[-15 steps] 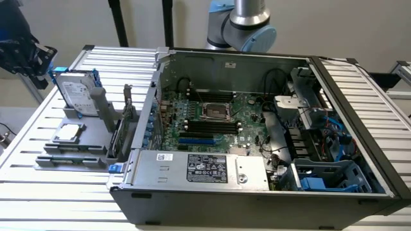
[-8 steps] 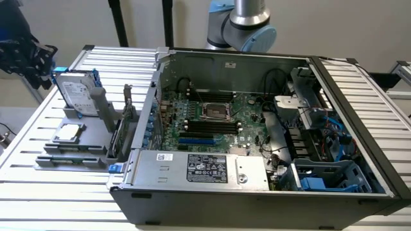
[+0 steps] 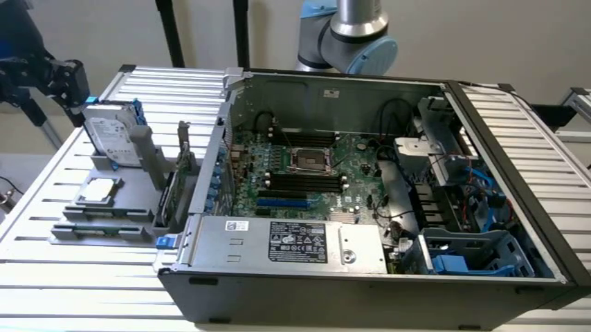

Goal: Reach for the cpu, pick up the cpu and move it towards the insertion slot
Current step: 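Pick up the cpu and move it towards the insertion slot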

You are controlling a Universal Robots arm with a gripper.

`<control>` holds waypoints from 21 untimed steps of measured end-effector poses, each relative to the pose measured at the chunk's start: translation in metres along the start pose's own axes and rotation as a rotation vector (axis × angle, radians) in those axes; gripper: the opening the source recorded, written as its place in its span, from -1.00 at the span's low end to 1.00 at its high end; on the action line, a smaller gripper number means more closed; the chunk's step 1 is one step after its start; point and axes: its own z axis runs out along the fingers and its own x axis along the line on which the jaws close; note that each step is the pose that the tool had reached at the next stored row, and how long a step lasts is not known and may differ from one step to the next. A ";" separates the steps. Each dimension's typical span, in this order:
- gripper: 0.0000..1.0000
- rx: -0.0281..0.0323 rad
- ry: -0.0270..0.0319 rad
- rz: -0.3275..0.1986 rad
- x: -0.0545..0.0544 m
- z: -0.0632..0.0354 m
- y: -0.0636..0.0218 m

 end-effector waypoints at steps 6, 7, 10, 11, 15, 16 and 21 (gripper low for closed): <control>0.31 -0.0005 -0.0001 0.000 0.000 0.0065 -0.0036; 0.31 -0.0005 -0.0001 0.000 0.000 0.0082 -0.0047; 0.31 -0.0008 -0.0003 0.000 0.000 0.0136 -0.0077; 0.31 -0.0008 -0.0002 0.000 0.000 0.0154 -0.0085; 0.31 -0.0010 -0.0002 0.000 -0.001 0.0226 -0.0109; 0.31 -0.0010 -0.0002 0.000 -0.002 0.0244 -0.0111; 0.31 -0.0009 -0.0001 0.000 -0.005 0.0334 -0.0115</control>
